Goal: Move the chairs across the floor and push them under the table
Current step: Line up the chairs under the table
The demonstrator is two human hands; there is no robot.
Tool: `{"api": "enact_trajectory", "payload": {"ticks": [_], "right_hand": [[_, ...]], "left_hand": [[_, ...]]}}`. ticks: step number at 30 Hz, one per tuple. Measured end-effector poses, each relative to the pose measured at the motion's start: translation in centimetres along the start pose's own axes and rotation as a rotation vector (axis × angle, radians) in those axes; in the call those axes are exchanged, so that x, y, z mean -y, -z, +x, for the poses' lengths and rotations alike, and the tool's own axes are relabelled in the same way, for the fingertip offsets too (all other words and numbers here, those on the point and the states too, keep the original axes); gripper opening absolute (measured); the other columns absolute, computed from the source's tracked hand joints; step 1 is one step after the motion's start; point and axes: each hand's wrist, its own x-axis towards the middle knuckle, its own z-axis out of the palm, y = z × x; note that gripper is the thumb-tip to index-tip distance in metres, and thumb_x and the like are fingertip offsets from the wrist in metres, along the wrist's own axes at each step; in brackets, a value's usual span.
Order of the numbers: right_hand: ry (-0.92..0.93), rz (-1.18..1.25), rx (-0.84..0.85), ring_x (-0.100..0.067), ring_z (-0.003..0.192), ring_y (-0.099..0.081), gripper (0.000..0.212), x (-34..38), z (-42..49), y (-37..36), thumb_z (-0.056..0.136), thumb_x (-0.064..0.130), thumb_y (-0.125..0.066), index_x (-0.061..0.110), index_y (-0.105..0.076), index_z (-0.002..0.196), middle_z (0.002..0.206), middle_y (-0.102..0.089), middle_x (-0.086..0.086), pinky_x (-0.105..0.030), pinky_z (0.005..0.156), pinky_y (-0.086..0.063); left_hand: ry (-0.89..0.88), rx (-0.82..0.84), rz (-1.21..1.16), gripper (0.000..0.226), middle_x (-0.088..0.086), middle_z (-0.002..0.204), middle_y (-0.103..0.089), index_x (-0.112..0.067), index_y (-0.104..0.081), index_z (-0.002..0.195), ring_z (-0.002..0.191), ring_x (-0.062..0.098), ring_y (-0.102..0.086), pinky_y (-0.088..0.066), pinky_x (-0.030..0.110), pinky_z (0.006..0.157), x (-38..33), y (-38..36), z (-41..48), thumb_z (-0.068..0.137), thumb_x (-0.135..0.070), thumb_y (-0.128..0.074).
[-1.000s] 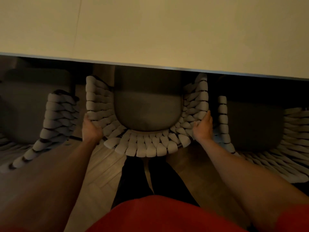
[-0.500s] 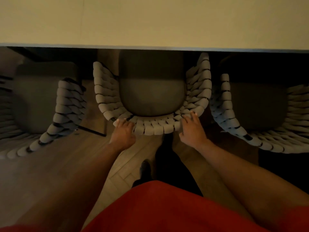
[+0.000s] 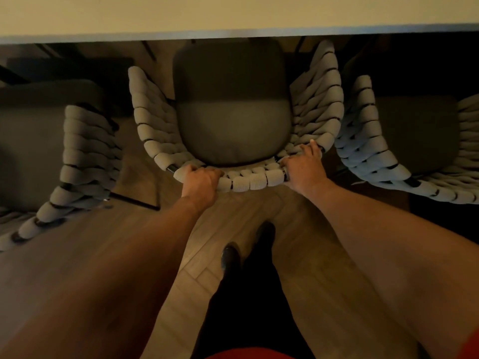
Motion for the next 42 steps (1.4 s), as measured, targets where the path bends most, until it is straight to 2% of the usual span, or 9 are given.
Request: {"api": "enact_trajectory", "payload": {"ticks": [6, 13, 16, 21, 26, 31, 42], "right_hand": [[-0.018, -0.022, 0.009, -0.033, 0.139, -0.046, 0.04, 0.5, -0.3, 0.5, 0.091, 0.058, -0.072, 0.034, -0.069, 0.123, 0.122, -0.071, 0.001, -0.057, 0.127, -0.018], [-0.052, 0.035, 0.036, -0.033, 0.13, -0.05, 0.04, 2.8, -3.6, 0.4, 0.093, 0.061, -0.07, 0.028, -0.07, 0.115, 0.116, -0.071, -0.002, -0.053, 0.119, -0.026], [-0.097, 0.111, 0.07, -0.033, 0.13, -0.048, 0.041, 4.6, -5.6, -0.5, 0.091, 0.063, -0.071, 0.028, -0.071, 0.113, 0.114, -0.071, 0.0, -0.052, 0.119, -0.025], [-0.104, 0.183, 0.074, -0.034, 0.137, -0.045, 0.041, 6.5, -8.3, -1.6, 0.092, 0.057, -0.074, 0.029, -0.069, 0.122, 0.124, -0.07, 0.001, -0.056, 0.125, -0.019], [-0.071, 0.237, 0.029, -0.03, 0.136, -0.047, 0.034, 5.9, -6.6, -0.9, 0.09, 0.048, -0.078, 0.028, -0.072, 0.118, 0.12, -0.07, 0.002, -0.055, 0.127, -0.012], [-0.079, 0.212, 0.023, -0.028, 0.132, -0.049, 0.032, 6.3, -5.3, -0.6, 0.09, 0.049, -0.078, 0.03, -0.072, 0.114, 0.116, -0.071, 0.003, -0.053, 0.124, -0.014], [-0.042, 0.179, 0.058, -0.027, 0.138, -0.046, 0.038, 6.3, -6.4, -1.0, 0.091, 0.053, -0.075, 0.03, -0.072, 0.119, 0.122, -0.07, 0.003, -0.053, 0.124, -0.014]], "left_hand": [[0.032, 0.075, 0.116, 0.032, -0.005, 0.115, -0.075, -0.035, -0.067, 0.13, 0.109, 0.022, -0.069, -0.038, 0.042, 0.108, -0.2, 0.3, 0.5, 0.099, -0.03, -0.066], [0.035, 0.121, 0.069, 0.032, -0.002, 0.123, -0.073, -0.033, -0.065, 0.133, 0.12, 0.023, -0.066, -0.037, 0.041, 0.114, 0.5, 0.4, -1.3, 0.102, -0.027, -0.066], [-0.009, 0.12, 0.084, 0.03, -0.007, 0.121, -0.073, -0.037, -0.067, 0.131, 0.117, 0.019, -0.067, -0.038, 0.039, 0.112, 1.5, -0.2, -2.4, 0.102, -0.029, -0.065], [-0.058, 0.136, 0.176, 0.038, -0.008, 0.118, -0.075, -0.042, -0.063, 0.139, 0.111, 0.016, -0.069, -0.039, 0.035, 0.108, 1.9, -1.7, -4.3, 0.104, -0.027, -0.061], [-0.045, 0.145, 0.166, 0.042, -0.008, 0.123, -0.073, -0.042, -0.06, 0.142, 0.117, 0.017, -0.068, -0.04, 0.037, 0.109, 2.6, -1.4, -3.0, 0.103, -0.028, -0.063], [-0.067, 0.106, 0.174, 0.042, -0.006, 0.125, -0.072, -0.04, -0.058, 0.147, 0.119, 0.018, -0.067, -0.041, 0.037, 0.111, 3.6, -1.2, -2.2, 0.105, -0.03, -0.061], [-0.057, 0.157, 0.175, 0.045, -0.009, 0.125, -0.072, -0.043, -0.053, 0.15, 0.119, 0.017, -0.067, -0.036, 0.04, 0.113, 3.2, -2.3, -4.0, 0.106, -0.033, -0.057]]}}
